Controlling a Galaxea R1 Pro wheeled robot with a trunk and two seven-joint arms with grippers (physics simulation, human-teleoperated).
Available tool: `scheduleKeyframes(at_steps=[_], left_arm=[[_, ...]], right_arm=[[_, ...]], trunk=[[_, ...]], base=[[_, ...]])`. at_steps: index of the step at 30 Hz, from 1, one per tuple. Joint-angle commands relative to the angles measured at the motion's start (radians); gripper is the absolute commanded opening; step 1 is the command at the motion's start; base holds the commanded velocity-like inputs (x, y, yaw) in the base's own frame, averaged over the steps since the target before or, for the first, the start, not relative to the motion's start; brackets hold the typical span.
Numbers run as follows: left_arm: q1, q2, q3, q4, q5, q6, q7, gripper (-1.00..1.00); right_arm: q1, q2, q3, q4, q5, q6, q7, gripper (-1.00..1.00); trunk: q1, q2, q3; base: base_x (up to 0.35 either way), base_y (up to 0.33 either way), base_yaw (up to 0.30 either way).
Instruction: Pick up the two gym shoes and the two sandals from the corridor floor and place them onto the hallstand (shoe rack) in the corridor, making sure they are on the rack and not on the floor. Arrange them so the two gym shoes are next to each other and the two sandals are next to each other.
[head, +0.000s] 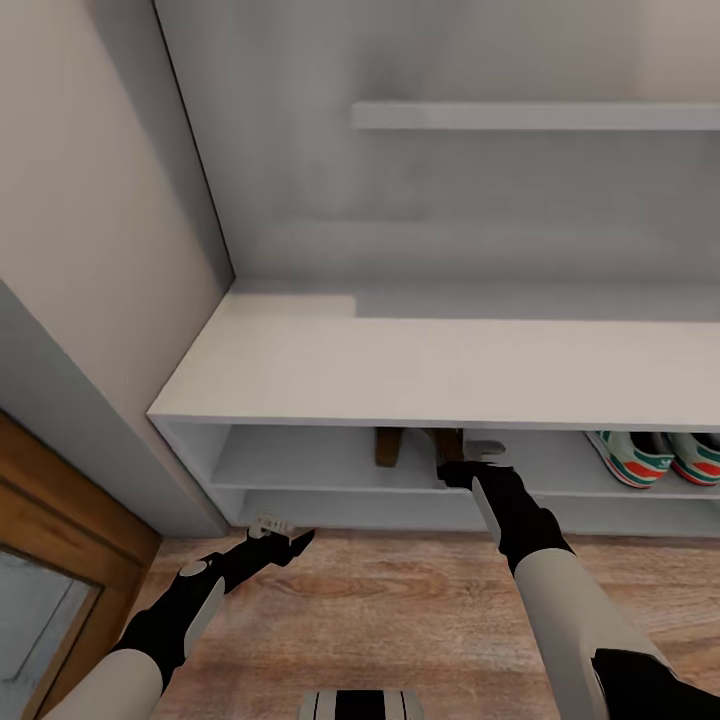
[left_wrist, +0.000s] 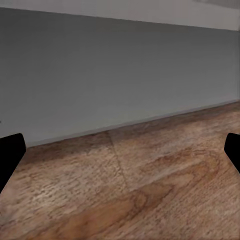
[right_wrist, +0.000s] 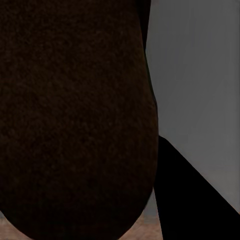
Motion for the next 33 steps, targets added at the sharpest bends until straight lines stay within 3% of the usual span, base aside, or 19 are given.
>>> scheduleKeyframes(at_steps=[1, 7, 30, 31, 33], left_arm=[[0.0, 0.001, -0.006, 0.0, 0.01, 0.0, 0.0, 1.0], [-0.001, 0.001, -0.006, 0.0, 0.01, 0.0, 0.0, 1.0], [0.0, 0.001, -0.006, 0.0, 0.01, 0.0, 0.0, 1.0], [-0.001, 0.001, -0.006, 0.0, 0.01, 0.0, 0.0, 1.0], [-0.001, 0.001, -0.006, 0.0, 0.01, 0.0, 0.0, 1.0]], right_arm=[[0.0, 0.001, -0.004, -0.001, 0.01, 0.005, 0.003, -1.0], [0.0, 0.001, -0.004, -0.001, 0.01, 0.005, 0.003, -1.0], [0.0, 0.001, -0.004, -0.001, 0.01, 0.005, 0.003, -1.0], [0.0, 0.001, -0.004, -0.001, 0.01, 0.005, 0.003, 1.0], [0.0, 0.001, -0.004, -0.001, 0.01, 0.005, 0.003, 1.0]], trunk=[[0.0, 0.0, -0.001], [0.0, 0.0, -0.001], [0.0, 0.0, -0.001], [0.0, 0.0, -0.001], [0.0, 0.0, -0.001]], base=[[0.136, 0.016, 0.0], [0.159, 0.036, 0.0], [0.011, 0.015, 0.0], [0.003, 0.006, 0.0], [0.001, 0.003, 0.0]])
